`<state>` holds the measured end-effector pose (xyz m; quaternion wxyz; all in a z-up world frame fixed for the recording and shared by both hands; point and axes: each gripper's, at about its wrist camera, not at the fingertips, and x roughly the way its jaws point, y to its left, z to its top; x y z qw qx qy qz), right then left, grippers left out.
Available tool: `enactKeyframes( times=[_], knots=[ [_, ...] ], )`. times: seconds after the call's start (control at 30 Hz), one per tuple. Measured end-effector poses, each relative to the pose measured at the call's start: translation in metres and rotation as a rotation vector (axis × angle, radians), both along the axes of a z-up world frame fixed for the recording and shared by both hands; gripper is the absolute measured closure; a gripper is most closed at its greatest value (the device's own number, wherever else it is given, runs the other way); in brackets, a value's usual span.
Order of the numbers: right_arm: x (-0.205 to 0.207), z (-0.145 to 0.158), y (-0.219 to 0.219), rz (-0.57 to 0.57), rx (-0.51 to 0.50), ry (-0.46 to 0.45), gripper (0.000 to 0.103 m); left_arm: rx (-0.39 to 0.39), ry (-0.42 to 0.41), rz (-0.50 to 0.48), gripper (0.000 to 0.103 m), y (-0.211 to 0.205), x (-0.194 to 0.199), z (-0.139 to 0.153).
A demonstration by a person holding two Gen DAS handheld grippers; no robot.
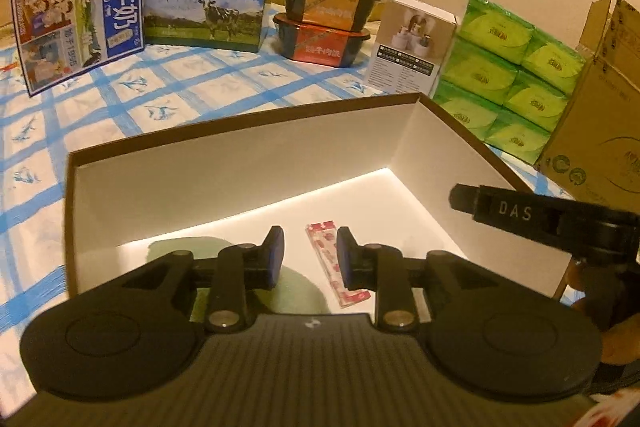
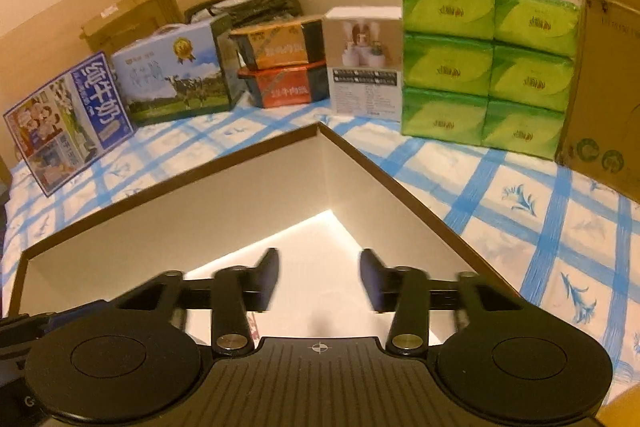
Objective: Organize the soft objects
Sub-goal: 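Open both tools inside the box and withdraw them toward the pile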
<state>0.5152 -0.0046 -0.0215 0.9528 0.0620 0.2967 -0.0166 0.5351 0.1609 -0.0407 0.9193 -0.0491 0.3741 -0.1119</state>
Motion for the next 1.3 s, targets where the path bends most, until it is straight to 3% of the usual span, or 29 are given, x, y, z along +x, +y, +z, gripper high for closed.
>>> enactKeyframes(
  times=[0.33,0.67,0.97,1.3],
  knots=[
    [-0.041,0.025,0.027,0.189,-0.019,-0.086,0.052,0.016,-0.031,0.033,0.078,0.014,-0.037,0.024],
    [-0.140,0.067,0.028,0.384,0.051,-0.213,0.051,-0.022,-0.086,0.114,0.078,0.042,-0.127,0.072],
    [-0.240,0.087,-0.021,0.482,0.099,-0.247,0.051,-0.009,-0.094,0.100,0.078,0.024,-0.228,0.097],
    [-0.319,0.070,-0.102,0.438,0.121,-0.183,0.051,0.005,-0.126,0.046,0.075,-0.034,-0.319,0.108]
  ],
)
